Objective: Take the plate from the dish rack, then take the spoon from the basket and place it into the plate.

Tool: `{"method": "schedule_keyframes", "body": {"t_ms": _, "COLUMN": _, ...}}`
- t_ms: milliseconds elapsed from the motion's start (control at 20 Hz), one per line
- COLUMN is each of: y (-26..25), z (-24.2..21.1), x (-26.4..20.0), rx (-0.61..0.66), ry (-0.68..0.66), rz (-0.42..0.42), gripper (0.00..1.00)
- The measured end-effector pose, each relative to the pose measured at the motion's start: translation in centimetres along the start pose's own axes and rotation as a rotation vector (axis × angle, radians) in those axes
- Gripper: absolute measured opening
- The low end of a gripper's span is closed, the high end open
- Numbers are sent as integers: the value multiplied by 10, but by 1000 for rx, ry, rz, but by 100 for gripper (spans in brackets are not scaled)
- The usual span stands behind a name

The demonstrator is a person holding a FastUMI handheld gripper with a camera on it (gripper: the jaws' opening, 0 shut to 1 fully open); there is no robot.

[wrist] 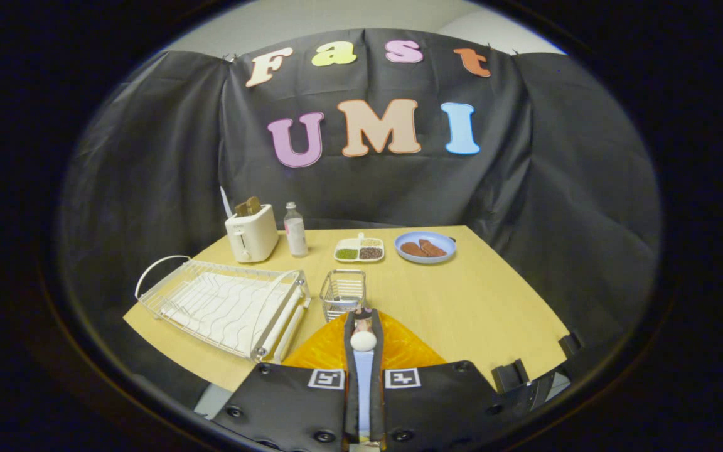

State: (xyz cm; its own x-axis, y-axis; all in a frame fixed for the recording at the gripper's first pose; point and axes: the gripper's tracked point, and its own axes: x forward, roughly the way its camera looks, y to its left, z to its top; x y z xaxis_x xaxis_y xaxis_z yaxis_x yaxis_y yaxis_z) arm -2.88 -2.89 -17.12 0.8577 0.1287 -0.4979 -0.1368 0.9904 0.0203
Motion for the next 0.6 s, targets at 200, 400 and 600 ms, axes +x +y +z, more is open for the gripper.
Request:
{"method": "schedule_keyframes", "body": {"t_ms": 200, "y": 1, "z": -20, "x": -6, "rx": 24, "ry": 23, "rz": -13, "gripper": 9}}
{"method": "schedule_keyframes", "body": {"t_ms": 400, "y": 6, "z": -43, "x": -8, "rx": 28, "ry": 58, "rz": -20, "gripper": 9}}
{"method": "schedule_keyframes", "body": {"t_ms": 600, "y": 11, "z": -62, "x": -8, "rx": 35, "ry": 88, "rz": -21, "gripper": 9}}
